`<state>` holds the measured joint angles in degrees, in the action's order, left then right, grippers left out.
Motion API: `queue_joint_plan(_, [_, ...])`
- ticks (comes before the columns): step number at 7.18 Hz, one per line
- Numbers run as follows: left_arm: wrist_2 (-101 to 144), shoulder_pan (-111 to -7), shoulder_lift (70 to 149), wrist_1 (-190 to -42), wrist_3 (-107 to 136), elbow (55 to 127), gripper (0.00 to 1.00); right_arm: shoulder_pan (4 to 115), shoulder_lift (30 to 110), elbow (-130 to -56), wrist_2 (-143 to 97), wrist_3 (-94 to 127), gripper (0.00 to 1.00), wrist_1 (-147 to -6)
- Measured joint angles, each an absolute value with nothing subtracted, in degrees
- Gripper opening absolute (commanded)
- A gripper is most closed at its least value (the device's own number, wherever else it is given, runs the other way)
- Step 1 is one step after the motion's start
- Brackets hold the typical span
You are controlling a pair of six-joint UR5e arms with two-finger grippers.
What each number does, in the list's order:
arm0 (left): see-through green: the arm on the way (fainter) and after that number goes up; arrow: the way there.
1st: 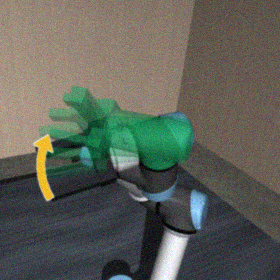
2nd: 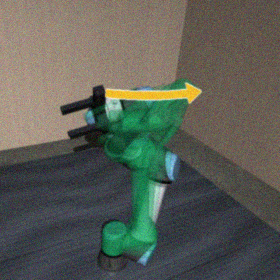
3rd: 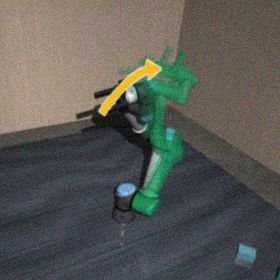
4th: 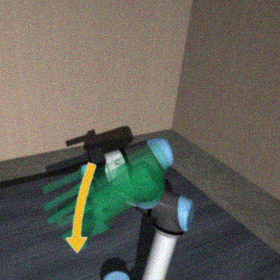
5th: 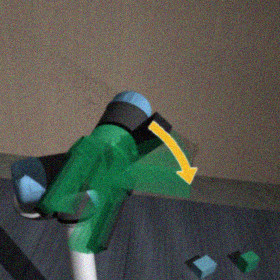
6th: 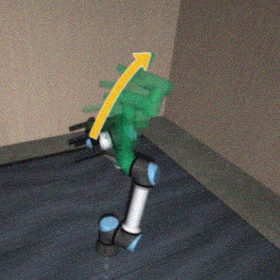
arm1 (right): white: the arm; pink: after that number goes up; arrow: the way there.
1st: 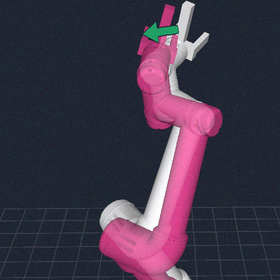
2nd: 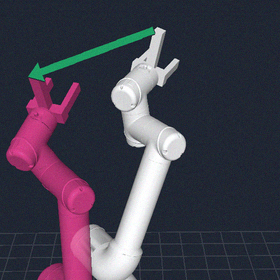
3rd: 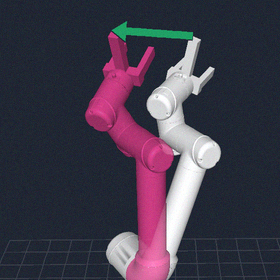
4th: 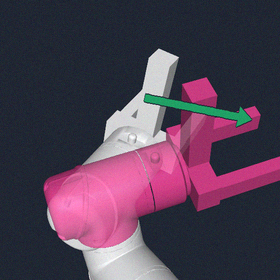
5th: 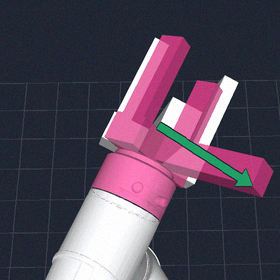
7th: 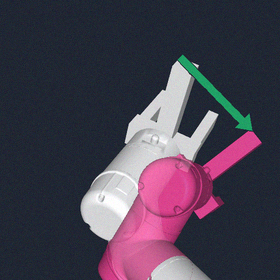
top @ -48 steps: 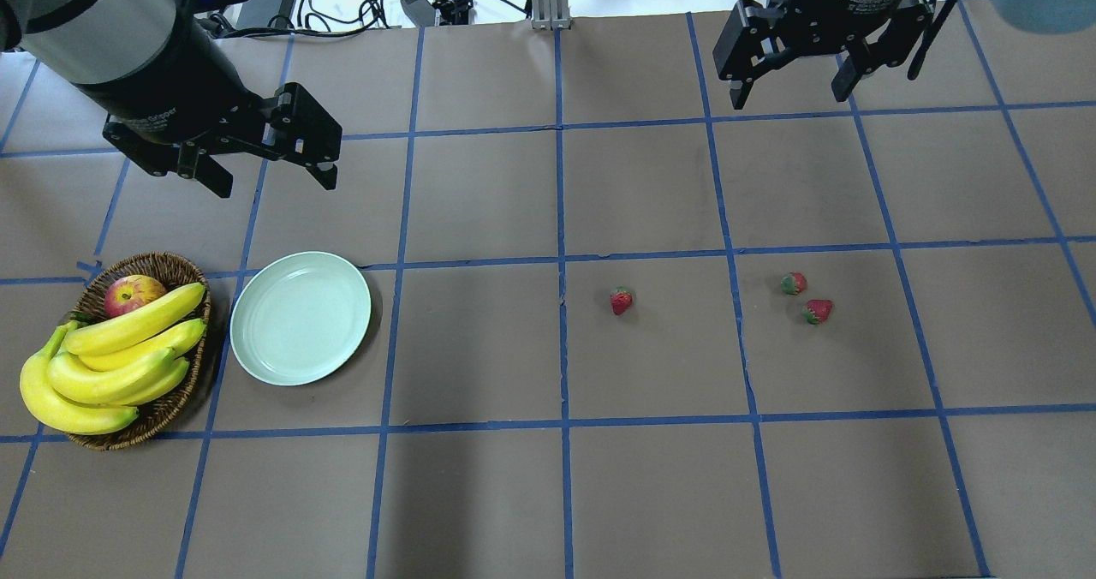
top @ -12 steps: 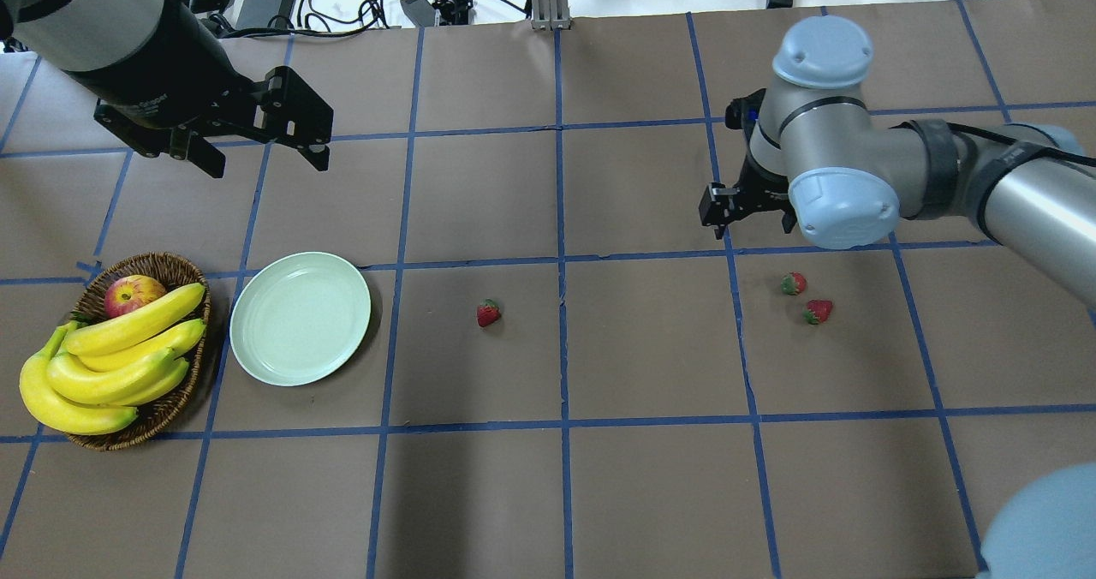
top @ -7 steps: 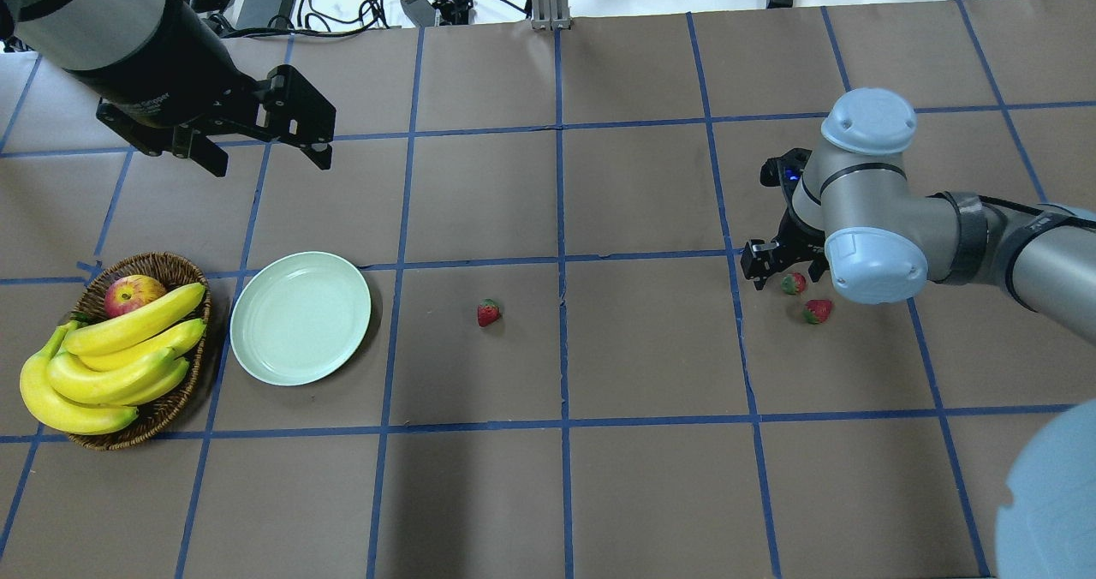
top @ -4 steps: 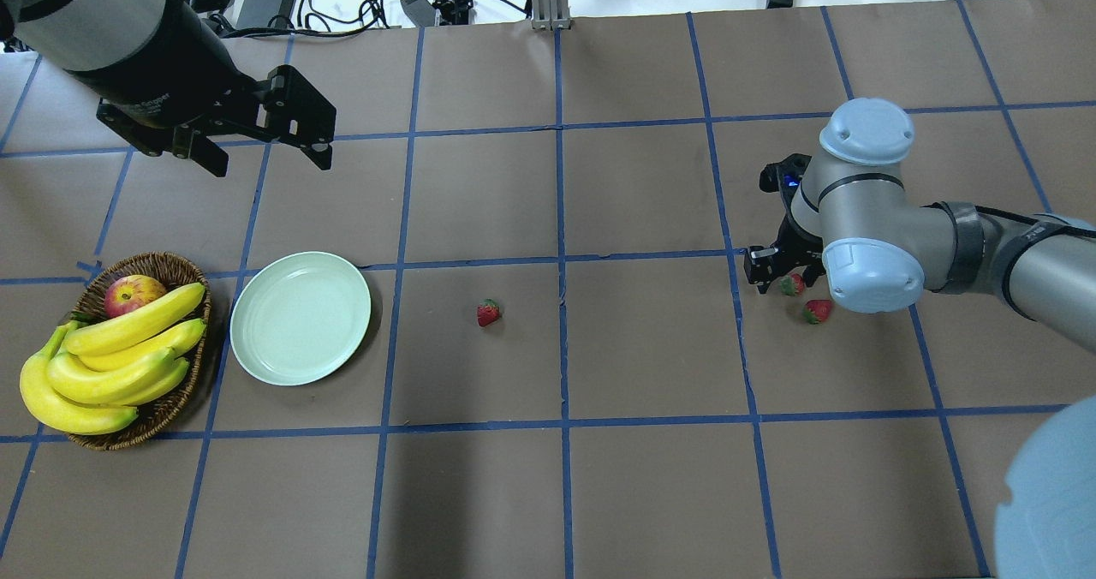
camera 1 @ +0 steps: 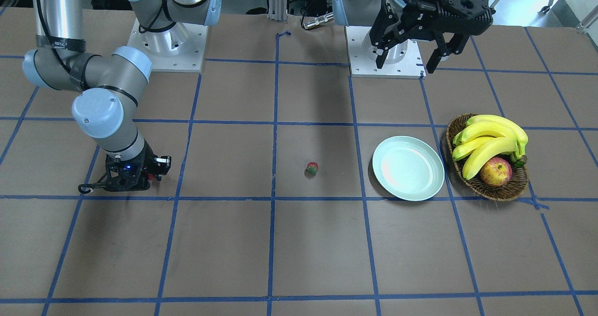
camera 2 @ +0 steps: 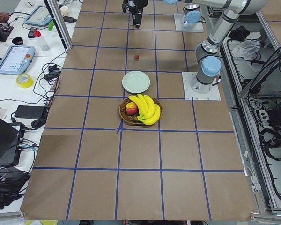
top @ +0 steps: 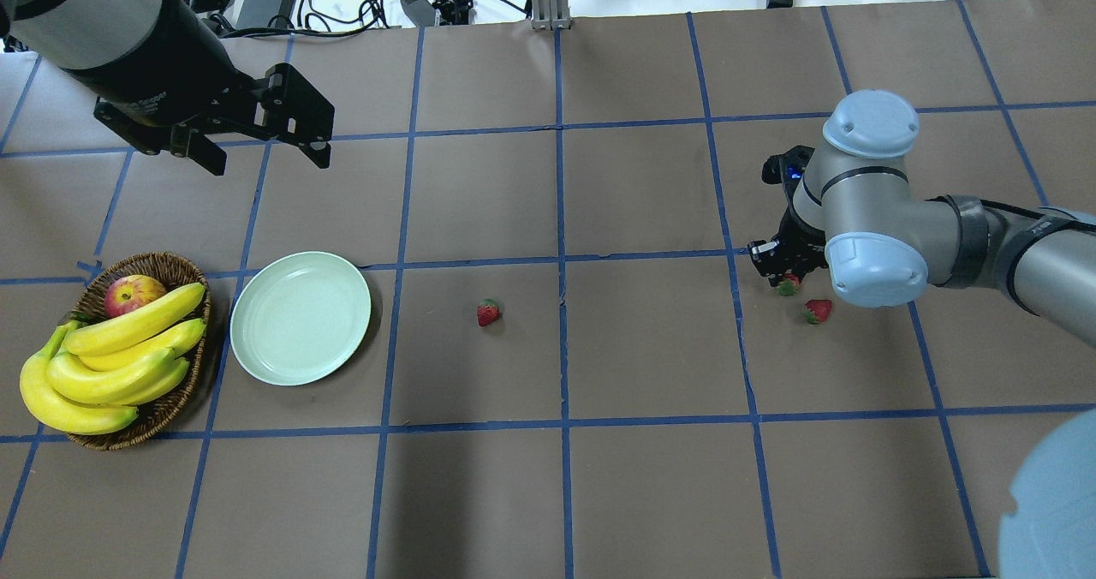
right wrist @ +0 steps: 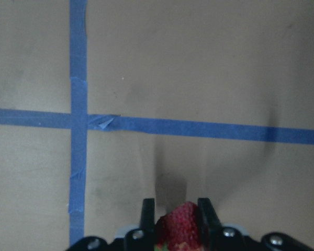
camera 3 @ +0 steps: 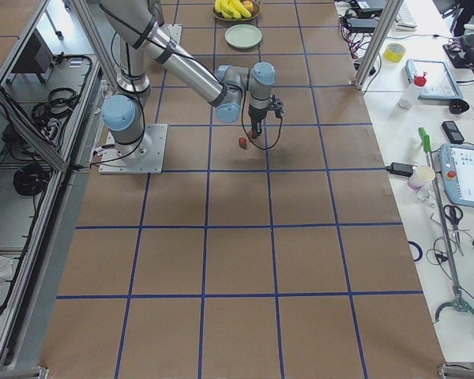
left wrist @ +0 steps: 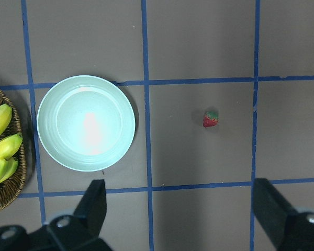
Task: Collect all strawberries into plate
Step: 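Carry the strawberry beside the first one and open the right gripper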
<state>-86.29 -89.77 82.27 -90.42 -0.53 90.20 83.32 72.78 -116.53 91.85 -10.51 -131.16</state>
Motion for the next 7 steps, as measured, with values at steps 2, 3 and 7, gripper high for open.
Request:
queue_joint_plan(2, [-86.3,-89.8,82.3,-90.4,-0.5,90.2,1.0,89.1,73.1,-109.8,88.9,-1.8,0.0,-122.6])
queue_joint_plan(3, [-86.3,-89.8,82.3,-90.4,-0.5,90.2,1.0,92.8,72.6,-107.0,85.2,4.9,0.0,-120.5])
queue_joint_plan(7, [-86.3,-89.6,82.3,-90.4,-0.5,90.0,1.0,106.8,66.0,-101.4,71.6,26.4,0.0,-122.4])
